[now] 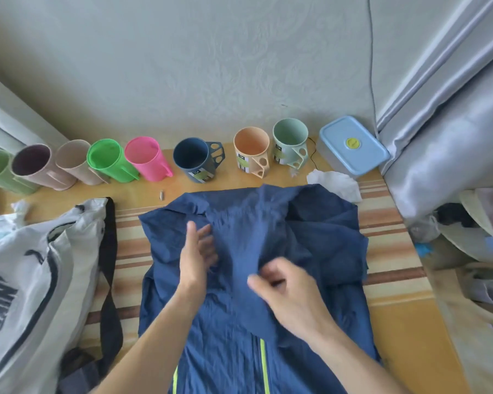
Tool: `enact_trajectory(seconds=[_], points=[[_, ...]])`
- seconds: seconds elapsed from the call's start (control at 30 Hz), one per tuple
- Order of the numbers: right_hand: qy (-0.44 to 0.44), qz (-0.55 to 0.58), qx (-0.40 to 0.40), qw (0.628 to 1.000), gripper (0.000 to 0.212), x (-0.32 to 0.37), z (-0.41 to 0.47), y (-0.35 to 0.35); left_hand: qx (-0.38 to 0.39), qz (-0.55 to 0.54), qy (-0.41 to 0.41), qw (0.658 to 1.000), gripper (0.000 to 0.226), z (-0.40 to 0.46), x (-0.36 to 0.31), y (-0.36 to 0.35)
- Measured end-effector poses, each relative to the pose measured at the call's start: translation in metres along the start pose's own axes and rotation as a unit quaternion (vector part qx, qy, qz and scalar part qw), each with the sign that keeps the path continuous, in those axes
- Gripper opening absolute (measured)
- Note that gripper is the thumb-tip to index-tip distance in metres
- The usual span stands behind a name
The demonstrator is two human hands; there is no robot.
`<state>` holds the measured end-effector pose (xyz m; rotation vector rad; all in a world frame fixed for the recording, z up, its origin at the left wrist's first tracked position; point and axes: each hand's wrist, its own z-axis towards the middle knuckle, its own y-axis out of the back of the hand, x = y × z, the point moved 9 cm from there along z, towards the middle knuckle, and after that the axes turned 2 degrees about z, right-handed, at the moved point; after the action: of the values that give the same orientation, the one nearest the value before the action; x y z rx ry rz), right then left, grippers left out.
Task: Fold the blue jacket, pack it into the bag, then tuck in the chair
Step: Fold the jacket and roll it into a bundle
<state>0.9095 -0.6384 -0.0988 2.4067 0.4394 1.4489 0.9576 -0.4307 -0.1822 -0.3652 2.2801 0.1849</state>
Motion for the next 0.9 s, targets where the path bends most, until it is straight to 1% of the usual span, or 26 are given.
enact_trajectory(seconds=[0.03,0.07,0.1,0.13,0.17,0.2,0.23,0.27,0.3,0.33,0.37,0.4,0.47,0.53,0.6,0.63,0.67,0.7,0.73,0.77,0.8,0.83,0.87,0.9], points=[[-0.016,-0.054,0.007,0.998,0.022,-0.021,-0.002,-0.003,0.039,-0.041,0.079,0.995,0.06,-0.003,0.011,-0.007],[0.002,-0.098,-0.026,0.995,0.023,-0.03,-0.001,0.005,0.079,-0.034,0.107,0.991,0.06,-0.005,0.017,-0.013],[0.049,-0.126,-0.082,0.987,0.025,-0.031,0.002,0.017,0.102,-0.006,0.102,0.99,0.05,-0.006,0.02,-0.015],[0.109,-0.143,-0.125,0.976,0.031,-0.024,0.004,0.026,0.087,0.034,0.076,0.993,0.037,-0.004,0.02,-0.011],[0.163,-0.159,-0.149,0.962,0.039,-0.018,0.008,0.032,0.057,0.054,0.048,0.996,0.029,-0.004,0.017,-0.006],[0.186,-0.166,-0.149,0.957,0.05,-0.017,0.014,0.033,0.043,0.047,0.035,0.997,0.027,-0.004,0.017,-0.003],[0.168,-0.149,-0.131,0.966,0.062,-0.021,0.025,0.031,0.046,0.037,0.034,0.998,0.028,-0.006,0.018,-0.002],[0.107,-0.108,-0.102,0.983,0.074,-0.03,0.038,0.026,0.062,0.036,0.045,0.996,0.03,-0.007,0.022,-0.002],[0.028,-0.043,-0.07,0.996,0.083,-0.044,0.05,0.018,0.082,0.045,0.059,0.994,0.033,-0.009,0.026,-0.003],[-0.046,0.021,-0.039,0.998,0.086,-0.056,0.059,0.01,0.1,0.057,0.071,0.991,0.034,-0.011,0.03,-0.003],[-0.089,0.062,-0.017,0.994,0.08,-0.063,0.065,0.004,0.111,0.06,0.072,0.989,0.031,-0.014,0.03,-0.003],[-0.098,0.083,-0.015,0.992,0.068,-0.067,0.071,0.004,0.114,0.058,0.054,0.99,0.028,-0.015,0.029,-0.002],[-0.064,0.139,-0.058,0.986,0.044,-0.066,0.077,0.018,0.092,0.043,-0.004,0.995,0.022,-0.018,0.015,-0.001],[-0.025,0.171,-0.116,0.978,0.029,-0.065,0.076,0.037,0.056,0.049,-0.069,0.995,0.011,-0.017,-0.003,0.002],[-0.017,0.132,-0.137,0.982,0.023,-0.069,0.077,0.043,0.017,0.078,-0.113,0.99,0.01,-0.016,-0.016,0.001],[-0.023,0.089,-0.151,0.984,0.023,-0.074,0.077,0.045,-0.01,0.118,-0.13,0.984,0.014,-0.012,-0.018,0.002],[-0.011,0.025,-0.187,0.982,0.026,-0.074,0.075,0.051,-0.046,0.168,-0.151,0.973,0.024,-0.011,-0.021,0.004],[0.03,-0.048,-0.236,0.97,0.029,-0.067,0.069,0.059,-0.09,0.225,-0.183,0.953,0.035,-0.015,-0.025,0.008],[0.093,-0.117,-0.271,0.951,0.033,-0.056,0.062,0.06,-0.127,0.274,-0.243,0.922,0.042,-0.025,-0.032,0.008],[0.168,-0.172,-0.273,0.932,0.036,-0.041,0.054,0.053,-0.136,0.324,-0.322,0.879,0.044,-0.038,-0.04,0.002],[0.234,-0.22,-0.231,0.918,0.041,-0.031,0.048,0.036,-0.111,0.394,-0.399,0.821,0.045,-0.048,-0.039,-0.012],[0.276,-0.273,-0.165,0.907,0.047,-0.027,0.044,0.014,-0.069,0.475,-0.458,0.748,0.047,-0.055,-0.028,-0.028],[0.289,-0.33,-0.1,0.893,0.053,-0.033,0.041,-0.009,-0.023,0.55,-0.48,0.683,0.05,-0.052,-0.004,-0.039],[0.28,-0.38,-0.046,0.881,0.058,-0.049,0.042,-0.028,0.01,0.609,-0.475,0.635,0.053,-0.046,0.019,-0.044]])
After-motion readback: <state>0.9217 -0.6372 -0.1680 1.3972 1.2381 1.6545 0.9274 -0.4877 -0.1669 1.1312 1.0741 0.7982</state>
